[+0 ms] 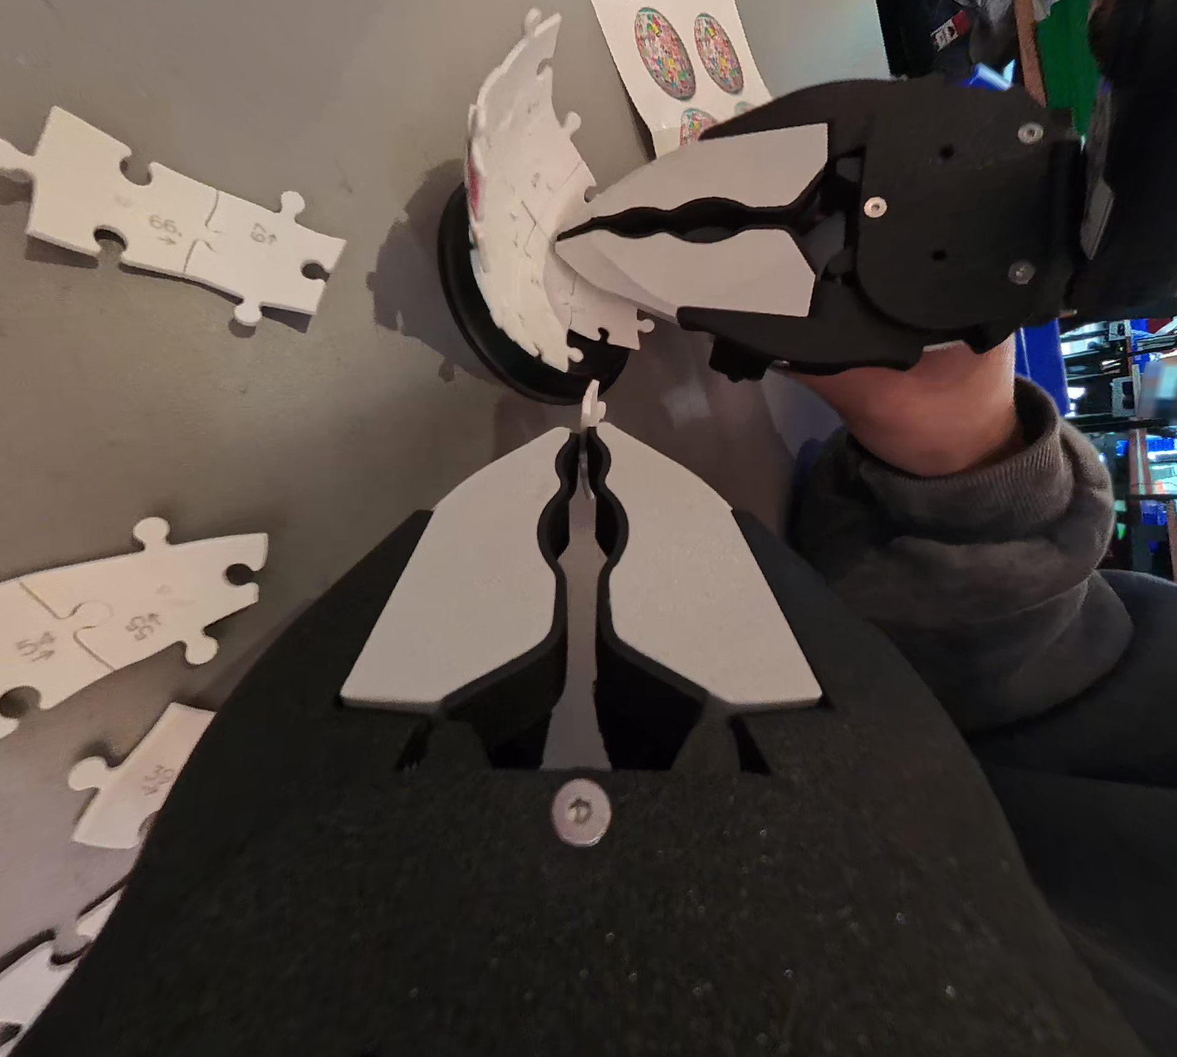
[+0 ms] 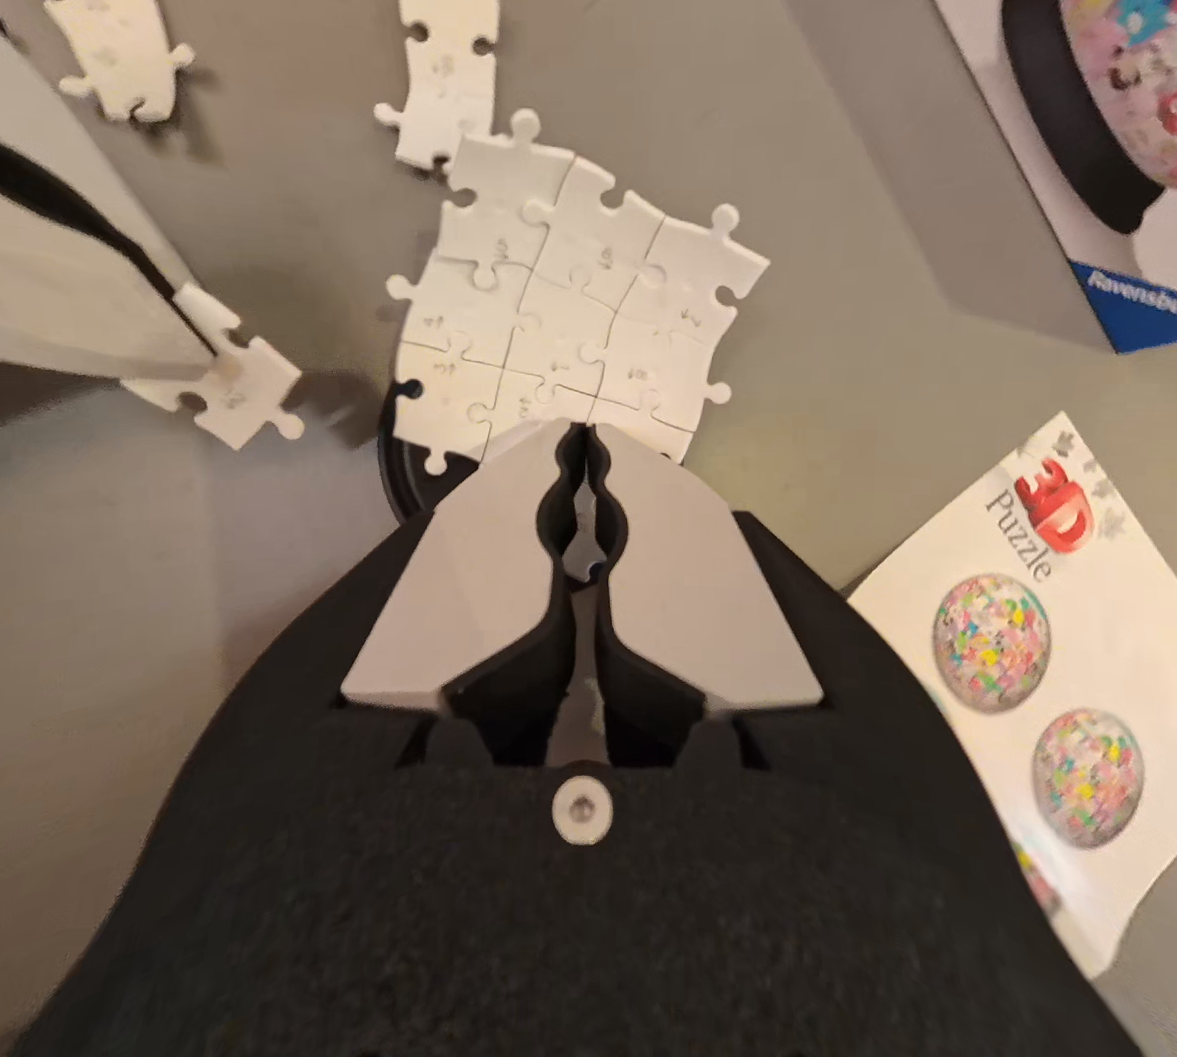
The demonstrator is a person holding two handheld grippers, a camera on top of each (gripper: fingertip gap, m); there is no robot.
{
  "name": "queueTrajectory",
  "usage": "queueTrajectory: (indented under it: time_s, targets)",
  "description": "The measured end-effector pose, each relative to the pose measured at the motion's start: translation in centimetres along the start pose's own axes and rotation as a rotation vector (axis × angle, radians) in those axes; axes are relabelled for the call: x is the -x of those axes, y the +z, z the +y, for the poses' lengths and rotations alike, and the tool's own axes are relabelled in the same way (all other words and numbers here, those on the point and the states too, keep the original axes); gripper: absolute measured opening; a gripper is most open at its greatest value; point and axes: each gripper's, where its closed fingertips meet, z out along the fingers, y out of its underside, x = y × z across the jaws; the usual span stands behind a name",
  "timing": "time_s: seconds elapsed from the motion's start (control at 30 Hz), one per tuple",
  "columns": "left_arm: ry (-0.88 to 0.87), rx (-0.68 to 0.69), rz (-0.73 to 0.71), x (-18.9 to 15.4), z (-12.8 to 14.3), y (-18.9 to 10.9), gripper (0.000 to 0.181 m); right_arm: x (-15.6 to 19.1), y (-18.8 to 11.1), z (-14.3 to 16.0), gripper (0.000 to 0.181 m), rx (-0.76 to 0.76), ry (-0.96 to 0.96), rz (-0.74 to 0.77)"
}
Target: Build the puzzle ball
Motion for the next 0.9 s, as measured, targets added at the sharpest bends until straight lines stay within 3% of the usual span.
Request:
queueTrajectory:
  time_s: [0.17, 0.33, 0.4, 0.47, 0.9]
  targets:
    - [-0.01, 0.005, -0.002, 0.3, 0.1, 0.3, 0.002, 0.6, -1.4, -1.0, 0.0, -0.098, 0.099, 0.007]
    - [-0.001, 0.009, -0.002, 0.2, 0.1, 0.3, 0.002, -1.7, -4.8, -1.1, 0.0, -0.131, 0.034, -0.005]
    - [0.001, 0.007, -0.001, 0.1, 0.1, 0.2, 0.002, -3.3, -5.4, -1.0, 0.016, -0.173, 0.039, -0.011]
    - [0.002, 0.008, 0.002, 0.0, 0.2, 0.1, 0.002, -3.3, -4.8, -0.2, 0.032, -0.177, 0.094, -0.116]
    - [0.033, 0.033, 0.045, -0.9, 1.6, -1.6, 0.002, -2.6, 0.3, -0.8, 0.04, -0.092, 0.098, -0.378]
